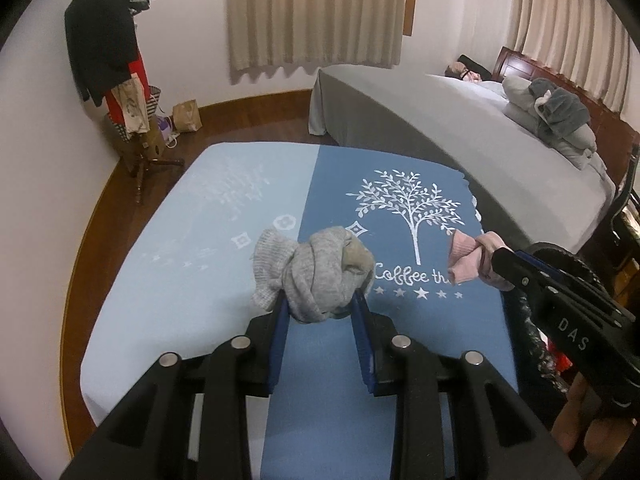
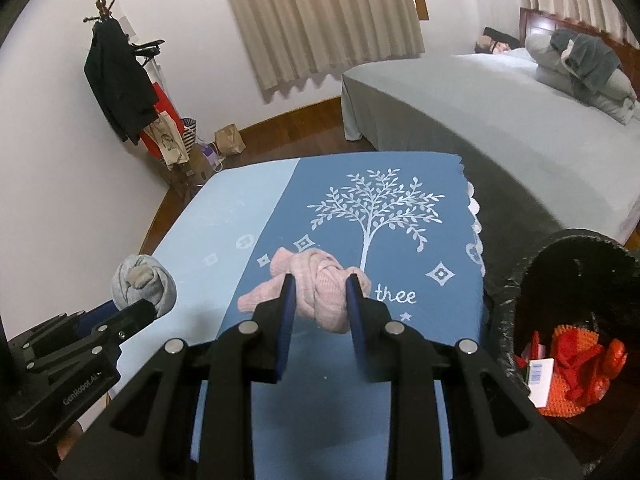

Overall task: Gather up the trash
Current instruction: 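Carry the grey sock with the left gripper while the right gripper carries the pink sock over the bin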

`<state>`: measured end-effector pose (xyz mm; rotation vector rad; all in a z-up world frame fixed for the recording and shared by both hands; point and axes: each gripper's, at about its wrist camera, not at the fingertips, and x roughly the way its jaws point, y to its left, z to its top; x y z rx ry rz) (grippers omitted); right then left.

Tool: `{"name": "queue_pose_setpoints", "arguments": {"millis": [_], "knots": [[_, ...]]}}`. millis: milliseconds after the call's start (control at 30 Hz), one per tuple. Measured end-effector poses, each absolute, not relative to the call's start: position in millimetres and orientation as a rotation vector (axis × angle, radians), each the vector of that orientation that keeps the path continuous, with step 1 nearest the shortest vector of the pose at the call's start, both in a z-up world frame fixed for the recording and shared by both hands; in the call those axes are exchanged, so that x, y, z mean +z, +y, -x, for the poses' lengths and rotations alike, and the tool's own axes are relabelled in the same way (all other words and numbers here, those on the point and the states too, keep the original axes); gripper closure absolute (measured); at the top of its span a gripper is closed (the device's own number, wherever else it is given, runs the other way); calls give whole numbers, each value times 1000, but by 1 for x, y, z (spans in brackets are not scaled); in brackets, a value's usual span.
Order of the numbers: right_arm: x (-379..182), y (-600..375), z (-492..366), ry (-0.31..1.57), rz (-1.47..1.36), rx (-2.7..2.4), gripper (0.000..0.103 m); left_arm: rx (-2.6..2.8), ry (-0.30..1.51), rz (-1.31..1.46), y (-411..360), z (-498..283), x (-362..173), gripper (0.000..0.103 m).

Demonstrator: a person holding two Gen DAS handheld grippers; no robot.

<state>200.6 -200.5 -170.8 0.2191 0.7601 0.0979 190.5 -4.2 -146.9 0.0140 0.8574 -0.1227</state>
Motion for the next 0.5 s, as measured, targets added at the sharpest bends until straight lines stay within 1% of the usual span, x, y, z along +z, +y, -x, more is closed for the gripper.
{"name": "queue_pose_setpoints", "arguments": {"millis": [500], "knots": [[-147, -214, -145, 731, -209, 74, 78, -151, 855, -37, -18, -143, -128, 72]]}}
